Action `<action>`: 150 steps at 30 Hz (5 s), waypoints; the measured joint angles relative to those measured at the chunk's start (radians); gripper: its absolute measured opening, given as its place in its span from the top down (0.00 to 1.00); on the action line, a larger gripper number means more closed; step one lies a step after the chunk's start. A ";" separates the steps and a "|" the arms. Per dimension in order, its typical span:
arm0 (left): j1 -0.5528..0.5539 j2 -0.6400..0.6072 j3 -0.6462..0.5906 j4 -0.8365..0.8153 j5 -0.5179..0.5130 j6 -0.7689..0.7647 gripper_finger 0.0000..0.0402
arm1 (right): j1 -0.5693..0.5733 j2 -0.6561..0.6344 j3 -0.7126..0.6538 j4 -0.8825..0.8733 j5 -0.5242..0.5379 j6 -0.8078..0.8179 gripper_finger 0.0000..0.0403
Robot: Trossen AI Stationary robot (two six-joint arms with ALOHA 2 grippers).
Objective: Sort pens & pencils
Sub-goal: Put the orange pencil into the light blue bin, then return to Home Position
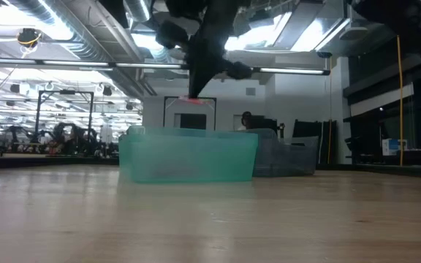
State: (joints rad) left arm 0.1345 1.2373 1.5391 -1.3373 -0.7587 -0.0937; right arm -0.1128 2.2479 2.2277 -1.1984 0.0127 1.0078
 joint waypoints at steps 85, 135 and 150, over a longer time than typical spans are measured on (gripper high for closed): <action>-0.150 -1.163 -0.954 0.591 0.445 -0.239 0.93 | 0.762 -1.939 -1.814 0.498 0.821 0.020 0.94; -0.280 -1.171 -1.530 1.487 0.618 -0.138 0.93 | 0.638 -2.245 -2.189 1.263 0.407 -0.537 0.94; -0.279 -1.172 -1.530 1.480 0.618 -0.139 0.93 | 0.141 -2.245 -2.221 1.378 -0.558 -0.741 0.94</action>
State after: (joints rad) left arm -0.1448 0.0650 0.0093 0.1429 -0.1406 -0.2325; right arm 0.0286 0.0029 0.0063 0.1795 -0.5450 0.2670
